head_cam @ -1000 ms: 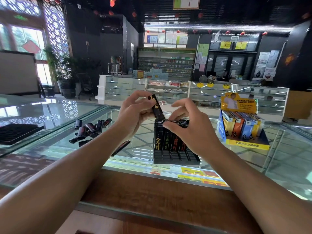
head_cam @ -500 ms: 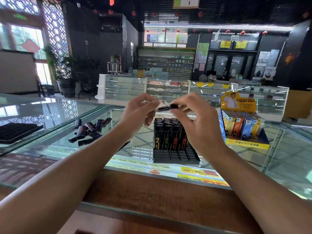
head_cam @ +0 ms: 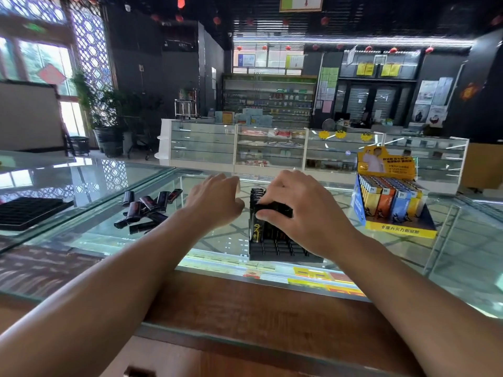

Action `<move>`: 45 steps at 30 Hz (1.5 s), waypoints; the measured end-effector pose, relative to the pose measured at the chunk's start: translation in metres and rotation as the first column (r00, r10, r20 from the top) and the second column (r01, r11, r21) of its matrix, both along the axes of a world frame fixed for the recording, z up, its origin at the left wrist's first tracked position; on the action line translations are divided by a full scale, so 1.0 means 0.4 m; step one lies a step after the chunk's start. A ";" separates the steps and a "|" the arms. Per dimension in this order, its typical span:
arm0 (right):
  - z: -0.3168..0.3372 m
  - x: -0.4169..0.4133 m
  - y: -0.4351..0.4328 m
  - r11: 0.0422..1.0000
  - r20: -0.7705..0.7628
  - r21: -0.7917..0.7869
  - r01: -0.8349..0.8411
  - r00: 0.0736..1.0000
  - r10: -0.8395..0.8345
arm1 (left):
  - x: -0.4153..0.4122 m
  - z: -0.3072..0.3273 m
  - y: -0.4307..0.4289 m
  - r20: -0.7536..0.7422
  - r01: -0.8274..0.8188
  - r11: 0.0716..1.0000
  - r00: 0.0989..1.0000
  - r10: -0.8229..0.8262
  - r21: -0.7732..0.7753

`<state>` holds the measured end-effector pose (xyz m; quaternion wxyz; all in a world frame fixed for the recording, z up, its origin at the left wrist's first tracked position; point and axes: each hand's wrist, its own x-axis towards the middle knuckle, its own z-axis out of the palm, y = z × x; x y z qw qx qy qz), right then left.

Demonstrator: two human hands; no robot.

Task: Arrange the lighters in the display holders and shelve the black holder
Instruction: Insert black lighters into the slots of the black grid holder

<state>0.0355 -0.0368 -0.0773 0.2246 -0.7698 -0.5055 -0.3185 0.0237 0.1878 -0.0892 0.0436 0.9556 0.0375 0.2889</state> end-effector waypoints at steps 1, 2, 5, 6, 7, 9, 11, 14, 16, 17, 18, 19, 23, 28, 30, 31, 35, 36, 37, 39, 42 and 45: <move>0.000 0.000 0.000 1.000 0.022 -0.001 0.009 1.000 -0.009 | 0.001 -0.002 -0.002 -0.004 0.004 1.000 1.000 -0.004 -0.001; 0.002 -0.001 0.000 1.000 0.049 -0.008 0.017 0.999 -0.017 | 0.002 -0.003 -0.003 -0.005 0.008 1.000 1.000 -0.008 -0.002; 0.009 -0.001 -0.001 0.995 0.201 -0.061 0.073 0.978 -0.059 | 0.006 -0.010 -0.006 0.008 -0.008 1.000 1.000 0.008 0.028; 0.010 -0.002 0.000 0.992 0.257 -0.077 0.095 0.964 -0.072 | 0.006 -0.011 -0.007 0.015 -0.020 0.999 1.000 0.019 0.045; 0.008 -0.002 0.002 0.990 0.294 -0.088 0.114 0.952 -0.083 | 0.005 -0.012 -0.007 0.023 -0.030 0.998 0.999 0.028 0.059; 0.004 -0.006 0.007 0.987 0.293 -0.095 0.130 0.951 -0.097 | 0.002 -0.013 -0.010 0.028 -0.039 0.997 0.999 0.037 0.070; 0.003 -0.009 0.010 0.989 0.251 -0.093 0.112 0.964 -0.085 | -0.004 -0.008 -0.018 0.014 -0.050 0.995 0.999 0.049 0.085; 0.008 -0.017 0.012 0.985 0.189 -0.110 0.132 0.976 -0.110 | -0.019 0.013 -0.034 -0.028 -0.085 0.990 0.996 0.089 0.113; 0.016 -0.028 0.023 0.968 0.149 -0.149 0.201 0.973 -0.179 | -0.039 0.030 -0.035 -0.049 -0.107 0.987 0.992 0.114 0.122; 0.022 -0.034 0.033 0.957 0.122 -0.170 0.235 0.969 -0.216 | -0.055 0.036 -0.031 -0.058 -0.110 0.987 0.991 0.117 0.117; 0.031 -0.040 0.044 0.947 0.092 -0.184 0.264 0.964 -0.251 | -0.074 0.042 -0.024 -0.065 -0.112 0.988 0.991 0.119 0.111; 0.041 -0.046 0.057 0.941 0.062 -0.187 0.282 0.959 -0.275 | -0.095 0.048 -0.014 -0.070 -0.120 0.986 0.989 0.128 0.112; 0.081 -0.093 0.137 0.948 -0.010 -0.175 0.267 0.962 -0.273 | -0.169 0.065 0.073 -0.121 -0.208 0.970 0.967 0.223 0.125; 0.087 -0.143 0.262 0.978 -0.107 -0.136 0.161 0.979 -0.176 | -0.233 0.087 0.233 -0.191 -0.361 0.931 0.911 0.366 0.059; 0.077 -0.142 0.297 0.981 -0.130 -0.126 0.149 0.978 -0.165 | -0.245 0.084 0.302 -0.249 -0.404 0.914 0.882 0.401 0.042; 0.070 -0.140 0.312 0.983 -0.148 -0.119 0.142 0.976 -0.159 | -0.249 0.080 0.333 -0.279 -0.432 0.901 0.862 0.423 0.033; 0.025 -0.123 0.348 0.984 -0.218 -0.135 0.118 0.965 -0.146 | -0.220 0.054 0.431 -0.359 -0.478 0.878 0.820 0.445 -0.003; 0.016 -0.117 0.353 0.983 -0.230 -0.142 0.113 0.963 -0.144 | -0.204 0.047 0.446 -0.379 -0.459 0.888 0.827 0.416 -0.028; 0.010 -0.112 0.358 0.983 -0.244 -0.145 0.109 0.959 -0.142 | -0.191 0.043 0.452 -0.402 -0.437 0.897 0.835 0.376 -0.068; 0.001 -0.106 0.366 0.984 -0.259 -0.150 0.101 0.956 -0.138 | -0.168 0.036 0.450 -0.443 -0.397 0.909 0.843 0.304 -0.132; -0.021 -0.104 0.376 0.979 -0.274 -0.185 0.089 0.952 -0.138 | -0.151 0.029 0.441 -0.442 -0.401 0.895 0.850 0.285 -0.195; -0.033 -0.099 0.380 0.974 -0.284 -0.205 0.092 0.947 -0.149 | -0.148 0.026 0.440 -0.385 -0.395 0.887 0.877 0.287 -0.238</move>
